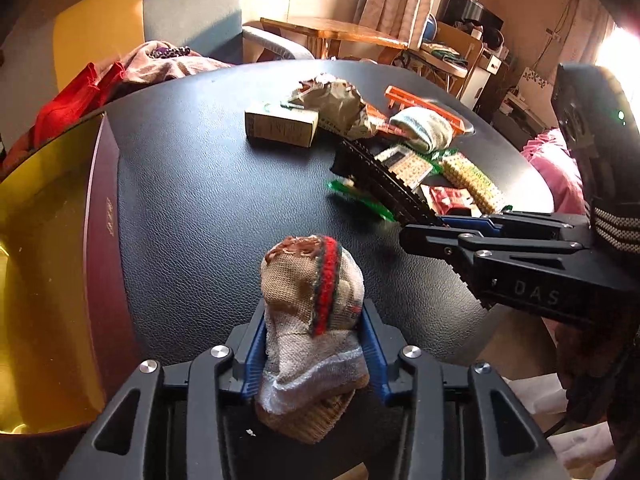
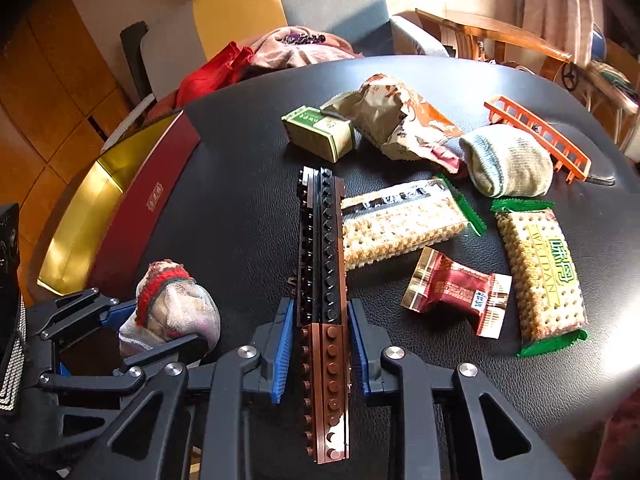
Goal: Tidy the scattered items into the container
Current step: 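Carry both items over the gold tray while the left gripper opens, dropping the sock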
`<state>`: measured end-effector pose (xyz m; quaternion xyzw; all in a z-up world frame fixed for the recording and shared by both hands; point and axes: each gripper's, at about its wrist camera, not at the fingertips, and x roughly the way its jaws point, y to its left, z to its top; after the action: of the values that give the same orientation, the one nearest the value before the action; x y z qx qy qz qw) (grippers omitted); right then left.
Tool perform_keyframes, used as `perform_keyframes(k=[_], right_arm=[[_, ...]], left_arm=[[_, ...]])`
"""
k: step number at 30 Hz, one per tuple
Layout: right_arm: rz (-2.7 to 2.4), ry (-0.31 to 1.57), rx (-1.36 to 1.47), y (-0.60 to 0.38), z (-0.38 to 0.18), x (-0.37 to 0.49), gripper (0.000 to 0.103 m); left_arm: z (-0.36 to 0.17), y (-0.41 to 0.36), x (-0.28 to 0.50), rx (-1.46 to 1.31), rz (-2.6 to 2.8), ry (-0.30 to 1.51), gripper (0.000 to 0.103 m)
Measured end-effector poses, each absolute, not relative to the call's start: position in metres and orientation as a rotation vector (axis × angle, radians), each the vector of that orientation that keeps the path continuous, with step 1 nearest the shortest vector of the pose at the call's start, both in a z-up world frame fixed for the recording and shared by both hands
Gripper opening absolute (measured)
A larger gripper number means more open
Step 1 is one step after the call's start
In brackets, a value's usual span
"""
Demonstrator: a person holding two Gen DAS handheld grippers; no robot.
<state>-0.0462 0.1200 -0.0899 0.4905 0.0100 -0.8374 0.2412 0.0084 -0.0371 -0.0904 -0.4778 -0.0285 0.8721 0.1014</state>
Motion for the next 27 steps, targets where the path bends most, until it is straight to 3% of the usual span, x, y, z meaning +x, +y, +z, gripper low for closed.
perform_keyframes(k=[12,27], right_arm=[[-2.346,-0.022,1.234,0.103,-0.051,-0.040,0.026],[-2.204,0.031,1.090,-0.012,-0.019,-0.032,0.026]], left_arm=[[-0.052,-0.063,0.023,-1.293,2.695,-0.159,0.040],[-0.038,-0.167,0.047,-1.303,2.958,-0.383,0.040]])
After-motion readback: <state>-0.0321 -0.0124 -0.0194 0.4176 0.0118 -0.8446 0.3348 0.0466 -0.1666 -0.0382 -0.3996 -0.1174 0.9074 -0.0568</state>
